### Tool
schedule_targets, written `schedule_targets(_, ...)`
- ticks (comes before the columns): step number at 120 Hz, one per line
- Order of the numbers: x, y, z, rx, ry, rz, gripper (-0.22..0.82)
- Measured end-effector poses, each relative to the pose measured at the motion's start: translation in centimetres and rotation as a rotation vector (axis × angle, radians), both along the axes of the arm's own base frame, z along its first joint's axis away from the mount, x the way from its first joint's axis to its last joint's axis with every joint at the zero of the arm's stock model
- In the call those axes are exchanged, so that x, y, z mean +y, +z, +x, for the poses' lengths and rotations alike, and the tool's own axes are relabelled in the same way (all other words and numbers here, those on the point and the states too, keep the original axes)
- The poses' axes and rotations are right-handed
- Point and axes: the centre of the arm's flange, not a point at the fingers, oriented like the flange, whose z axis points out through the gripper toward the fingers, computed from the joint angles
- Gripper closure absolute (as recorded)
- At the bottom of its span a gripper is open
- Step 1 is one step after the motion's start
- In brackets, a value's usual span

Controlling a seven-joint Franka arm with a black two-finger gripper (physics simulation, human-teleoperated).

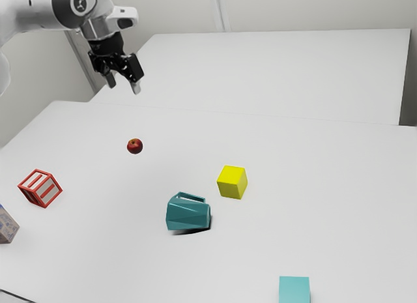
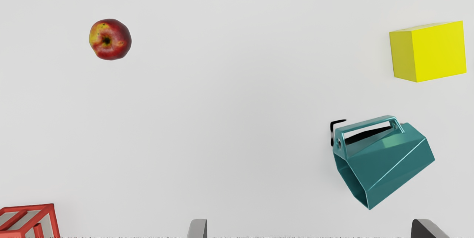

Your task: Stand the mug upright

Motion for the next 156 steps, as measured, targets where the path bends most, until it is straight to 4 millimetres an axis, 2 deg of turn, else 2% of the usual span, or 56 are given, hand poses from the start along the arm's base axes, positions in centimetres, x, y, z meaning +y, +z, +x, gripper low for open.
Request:
schedule_targets(16,0.8,-1.0,-0.1,0.019,0.014,-0.020,0.00)
schedule_targets(30,4.3,-4.4,-1.1,0.084,0.098,-0.116,0.00)
schedule_targets(44,5.7,-8.5,-2.5,0.161,0.164,-0.259,0.00)
schedule_targets(63,4.4,-14.5,-4.1,0.264,0.214,-0.467,0.00)
schedule_targets(89,2.9,-21.2,-6.0,0.322,0.253,-0.590,0.00)
schedule_targets(115,1.6,-25.5,-7.7,0.327,0.312,-0.689,0.00)
schedule_targets(156,-1.1,-29.4,-11.4,0.312,0.407,-0.818,0.00)
